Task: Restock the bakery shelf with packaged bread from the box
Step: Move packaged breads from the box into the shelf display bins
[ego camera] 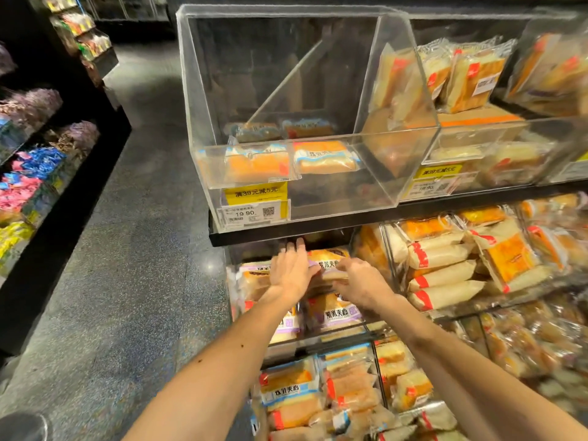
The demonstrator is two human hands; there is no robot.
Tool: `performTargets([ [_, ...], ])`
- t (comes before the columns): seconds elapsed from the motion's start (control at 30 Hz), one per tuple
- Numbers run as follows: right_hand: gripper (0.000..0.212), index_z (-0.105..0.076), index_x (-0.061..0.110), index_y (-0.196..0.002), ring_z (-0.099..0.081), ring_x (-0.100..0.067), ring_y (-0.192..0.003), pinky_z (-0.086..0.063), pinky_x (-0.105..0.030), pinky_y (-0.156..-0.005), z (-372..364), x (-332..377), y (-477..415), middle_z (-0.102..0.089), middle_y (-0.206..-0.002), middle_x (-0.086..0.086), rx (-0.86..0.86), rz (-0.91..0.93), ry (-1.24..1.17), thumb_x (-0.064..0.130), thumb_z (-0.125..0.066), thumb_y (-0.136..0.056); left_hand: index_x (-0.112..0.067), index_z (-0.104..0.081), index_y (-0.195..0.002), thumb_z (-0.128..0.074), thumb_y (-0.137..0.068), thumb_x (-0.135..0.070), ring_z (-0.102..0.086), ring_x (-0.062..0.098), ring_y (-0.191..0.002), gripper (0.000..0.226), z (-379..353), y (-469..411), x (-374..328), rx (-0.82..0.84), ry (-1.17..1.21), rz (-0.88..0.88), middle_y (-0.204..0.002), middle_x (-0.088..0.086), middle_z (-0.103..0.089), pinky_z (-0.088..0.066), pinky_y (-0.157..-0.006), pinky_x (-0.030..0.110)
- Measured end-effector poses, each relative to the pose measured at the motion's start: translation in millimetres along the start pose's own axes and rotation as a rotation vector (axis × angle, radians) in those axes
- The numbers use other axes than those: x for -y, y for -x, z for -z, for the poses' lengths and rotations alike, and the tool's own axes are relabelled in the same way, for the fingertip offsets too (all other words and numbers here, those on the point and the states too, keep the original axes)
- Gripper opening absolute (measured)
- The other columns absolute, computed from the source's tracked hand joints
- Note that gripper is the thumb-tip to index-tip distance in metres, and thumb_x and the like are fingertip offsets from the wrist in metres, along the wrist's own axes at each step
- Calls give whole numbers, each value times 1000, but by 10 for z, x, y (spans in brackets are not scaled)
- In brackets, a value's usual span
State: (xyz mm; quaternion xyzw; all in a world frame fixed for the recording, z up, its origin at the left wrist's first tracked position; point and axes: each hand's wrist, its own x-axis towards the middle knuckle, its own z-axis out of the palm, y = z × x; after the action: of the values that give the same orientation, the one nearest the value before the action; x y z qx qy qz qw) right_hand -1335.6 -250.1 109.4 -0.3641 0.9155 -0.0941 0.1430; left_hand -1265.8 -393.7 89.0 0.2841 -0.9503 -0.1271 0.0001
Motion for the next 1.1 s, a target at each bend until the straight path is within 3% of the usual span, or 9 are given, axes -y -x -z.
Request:
performTargets([
  [0.13, 32, -63, 22, -120, -61, -24, -112, -48, -36, -93, 140, 110, 429, -67, -120, -3, -98, 12, -67, 37, -62, -92, -15, -59, -122, -52, -99, -37, -56, 31, -117, 33, 337, 328, 142, 57, 38, -229, -120, 11, -63, -44, -94, 40],
  [0.23, 29, -65, 24, -114, -65, -19, -102, -52, -35, -83, 204, 312, 838, -70, -107, 3, -187, 114, -92, 39, -64, -89, -21, -65, -102, -54, -97, -39, -63, 25, -103, 22, 778, 886, 274, 8, 43, -293, -105, 2, -69, -50, -82, 39],
  [0.4, 31, -61, 20, -114, -61, -28, -106, -51, -40, -79, 21, 937, 1499, -66, -110, -3, -162, 547, 54, 37, -65, -87, -21, -59, -112, -51, -98, -41, -61, 26, -106, 25, 1253, 2194, 745, -117, -124, -165, -112, 1, -63, -52, -82, 40],
  [0.5, 36, -59, 19, -119, -59, -29, -110, -52, -40, -81, -350, 1483, 1950, -61, -113, -6, -72, 816, 129, 36, -64, -87, -20, -62, -110, -58, -95, -40, -63, 26, -99, 25, 1120, 3265, 1131, -197, -181, 3, -102, 2, -63, -56, -74, 42],
  [0.6, 37, -52, 18, -125, -51, -28, -119, -49, -40, -86, -817, 2032, 2517, -55, -123, -5, 70, 1048, 121, 37, -56, -94, -18, -65, -93, -70, -85, -34, -67, 29, -80, 19, 769, 4440, 1480, -263, -192, 276, -87, 2, -63, -56, -59, 39],
  [0.73, 40, -42, 17, -136, -49, -29, -125, -45, -40, -91, -1438, 2778, 3370, -49, -135, -6, 338, 1315, 215, 35, -45, -101, -23, -67, -90, -63, -82, -38, -68, 27, -72, 17, 299, 6054, 1717, -294, -84, 702, -84, 0, -68, -54, -54, 30],
  [0.8, 40, -42, 14, -137, -51, -31, -125, -42, -39, -94, -1765, 3107, 3805, -50, -136, -9, 455, 1410, 255, 32, -46, -101, -25, -67, -95, -68, -79, -38, -68, 26, -79, 20, 93, 6766, 1723, -217, -75, 912, -90, 0, -69, -52, -58, 30],
  [0.93, 46, -41, 18, -141, -50, -29, -128, -43, -37, -100, -2409, 3616, 4624, -51, -136, -6, 631, 1564, 300, 35, -48, -99, -20, -61, -119, -56, -94, -36, -61, 30, -108, 29, -406, 7966, 1840, -189, 186, 1342, -114, 8, -65, -51, -85, 39],
  [1.1, 52, -39, 19, -146, -48, -27, -127, -43, -36, -96, -3189, 4182, 5512, -49, -142, -4, 765, 1628, 412, 38, -49, -99, -17, -60, -122, -53, -98, -32, -60, 29, -113, 29, -1079, 9189, 2094, -213, 459, 1683, -121, 10, -66, -47, -90, 36],
])
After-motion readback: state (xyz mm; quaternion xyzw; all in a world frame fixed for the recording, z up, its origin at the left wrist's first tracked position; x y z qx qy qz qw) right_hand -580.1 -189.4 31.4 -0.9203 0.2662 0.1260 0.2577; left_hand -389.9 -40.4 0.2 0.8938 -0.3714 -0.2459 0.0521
